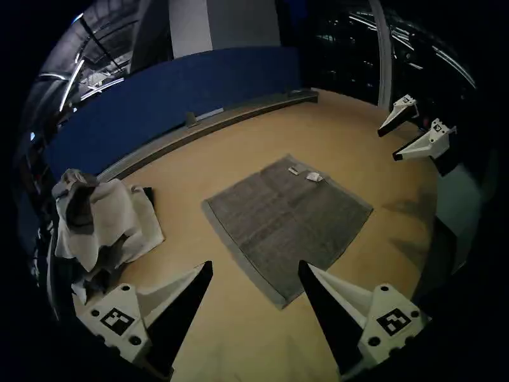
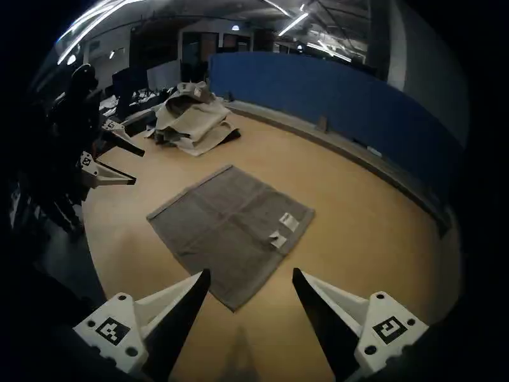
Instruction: Fold towel
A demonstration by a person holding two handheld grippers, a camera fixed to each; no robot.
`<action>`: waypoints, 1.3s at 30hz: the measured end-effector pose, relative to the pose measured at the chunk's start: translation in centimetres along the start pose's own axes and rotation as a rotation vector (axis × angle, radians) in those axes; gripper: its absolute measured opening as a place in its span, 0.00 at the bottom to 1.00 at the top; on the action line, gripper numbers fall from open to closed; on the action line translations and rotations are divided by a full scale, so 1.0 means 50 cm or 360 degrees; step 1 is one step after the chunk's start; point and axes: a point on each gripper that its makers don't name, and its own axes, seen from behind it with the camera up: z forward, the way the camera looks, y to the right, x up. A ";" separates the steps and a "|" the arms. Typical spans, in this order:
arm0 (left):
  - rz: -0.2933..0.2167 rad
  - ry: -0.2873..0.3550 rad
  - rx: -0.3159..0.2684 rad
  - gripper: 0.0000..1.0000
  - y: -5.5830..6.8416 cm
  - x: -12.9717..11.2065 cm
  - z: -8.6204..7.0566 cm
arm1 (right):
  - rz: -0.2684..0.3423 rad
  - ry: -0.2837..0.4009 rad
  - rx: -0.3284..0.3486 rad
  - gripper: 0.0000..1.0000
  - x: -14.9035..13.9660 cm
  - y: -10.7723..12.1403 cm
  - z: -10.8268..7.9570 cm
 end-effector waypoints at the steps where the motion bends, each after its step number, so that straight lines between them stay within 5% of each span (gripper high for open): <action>1: 0.0002 -0.0010 -0.0009 1.00 0.003 -0.005 0.002 | 0.0003 -0.0006 0.0008 1.00 -0.003 -0.004 0.003; 23: 0.0046 -0.0190 -0.0166 1.00 0.091 -0.126 0.106 | 0.0024 -0.0152 0.0045 1.00 -0.121 -0.038 0.124; 39: 0.0048 -0.0272 -0.0193 1.00 0.107 -0.181 0.134 | 0.0030 -0.0178 0.0041 1.00 -0.157 -0.050 0.161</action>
